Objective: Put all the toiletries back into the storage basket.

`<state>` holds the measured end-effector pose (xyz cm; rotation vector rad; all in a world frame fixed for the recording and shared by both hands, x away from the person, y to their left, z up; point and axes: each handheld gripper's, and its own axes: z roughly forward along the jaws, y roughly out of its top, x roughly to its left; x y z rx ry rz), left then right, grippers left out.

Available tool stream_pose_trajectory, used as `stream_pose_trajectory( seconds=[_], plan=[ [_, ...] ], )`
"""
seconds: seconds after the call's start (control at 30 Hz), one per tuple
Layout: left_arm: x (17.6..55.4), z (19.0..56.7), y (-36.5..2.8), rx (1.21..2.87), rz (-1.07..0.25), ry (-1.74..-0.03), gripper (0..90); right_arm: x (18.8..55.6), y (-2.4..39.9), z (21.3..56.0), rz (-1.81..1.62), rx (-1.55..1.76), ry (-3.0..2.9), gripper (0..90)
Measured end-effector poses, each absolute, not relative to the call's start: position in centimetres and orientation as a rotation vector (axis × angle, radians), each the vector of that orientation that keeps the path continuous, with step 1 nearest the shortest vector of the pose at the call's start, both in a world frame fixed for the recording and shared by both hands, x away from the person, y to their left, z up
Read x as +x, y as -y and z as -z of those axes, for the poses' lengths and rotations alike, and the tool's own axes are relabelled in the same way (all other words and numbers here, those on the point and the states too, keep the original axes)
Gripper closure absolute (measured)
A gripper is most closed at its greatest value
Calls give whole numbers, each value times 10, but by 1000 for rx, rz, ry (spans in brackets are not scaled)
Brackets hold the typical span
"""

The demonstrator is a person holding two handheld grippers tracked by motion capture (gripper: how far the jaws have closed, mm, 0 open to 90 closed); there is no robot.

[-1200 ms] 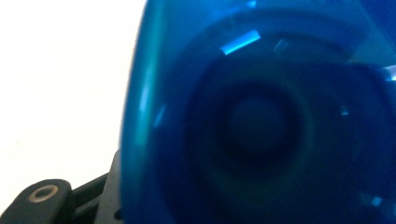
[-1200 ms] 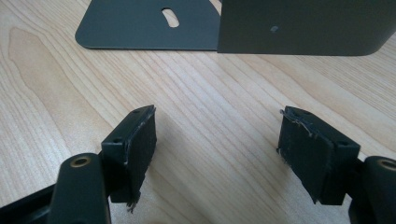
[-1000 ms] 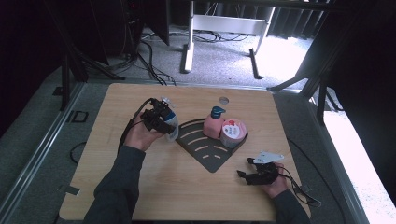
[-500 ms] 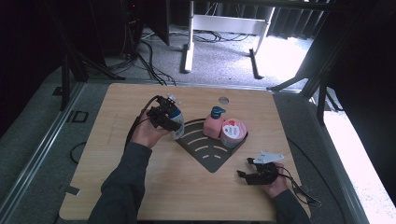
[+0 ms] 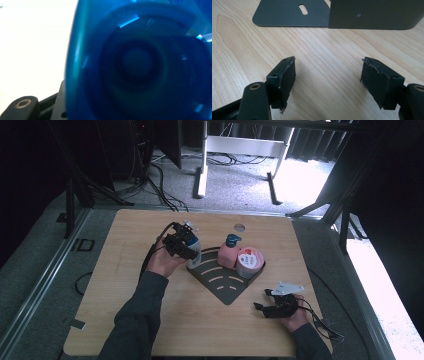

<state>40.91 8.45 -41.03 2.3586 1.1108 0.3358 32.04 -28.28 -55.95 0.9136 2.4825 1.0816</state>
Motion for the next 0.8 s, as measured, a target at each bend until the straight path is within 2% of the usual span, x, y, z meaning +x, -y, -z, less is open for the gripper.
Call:
stream_pose_trajectory(
  seconds=[0.8],
  plan=[
    [424,422,-68,2350,-331,-1135,549,320,283,559,-1081,913,-2483,275]
  ],
)
